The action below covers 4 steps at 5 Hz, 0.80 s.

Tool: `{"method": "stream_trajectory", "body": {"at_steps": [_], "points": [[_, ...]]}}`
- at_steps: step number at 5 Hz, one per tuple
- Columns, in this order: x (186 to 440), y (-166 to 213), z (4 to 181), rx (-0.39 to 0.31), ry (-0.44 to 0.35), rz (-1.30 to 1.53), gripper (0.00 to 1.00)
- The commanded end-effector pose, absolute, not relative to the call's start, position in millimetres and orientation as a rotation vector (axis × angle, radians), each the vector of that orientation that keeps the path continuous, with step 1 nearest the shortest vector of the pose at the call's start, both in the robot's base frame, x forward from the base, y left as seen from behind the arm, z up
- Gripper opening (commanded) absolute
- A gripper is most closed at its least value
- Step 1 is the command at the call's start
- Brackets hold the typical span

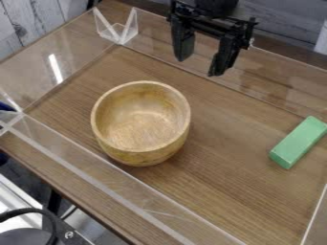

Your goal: Put the green block in the brown bowl

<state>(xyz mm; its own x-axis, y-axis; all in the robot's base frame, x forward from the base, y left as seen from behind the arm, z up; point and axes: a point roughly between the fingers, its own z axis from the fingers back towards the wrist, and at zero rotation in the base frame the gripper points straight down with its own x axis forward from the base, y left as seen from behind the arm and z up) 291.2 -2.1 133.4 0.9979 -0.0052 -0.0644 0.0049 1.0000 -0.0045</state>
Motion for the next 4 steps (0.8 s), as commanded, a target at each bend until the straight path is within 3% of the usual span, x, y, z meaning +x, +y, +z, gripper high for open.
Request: {"method": "stream_trajectory", "body": {"at_steps": [1,2,4], "points": [[296.6,-22.8,129.1,-0.011,0.064,-0.047,1.0],[303.4,-50.2,124.1,-0.026,0.059,-0.105,1.0],[321.1,-113.5,96.5,-0.032,0.053,-0.159,1.0]]}}
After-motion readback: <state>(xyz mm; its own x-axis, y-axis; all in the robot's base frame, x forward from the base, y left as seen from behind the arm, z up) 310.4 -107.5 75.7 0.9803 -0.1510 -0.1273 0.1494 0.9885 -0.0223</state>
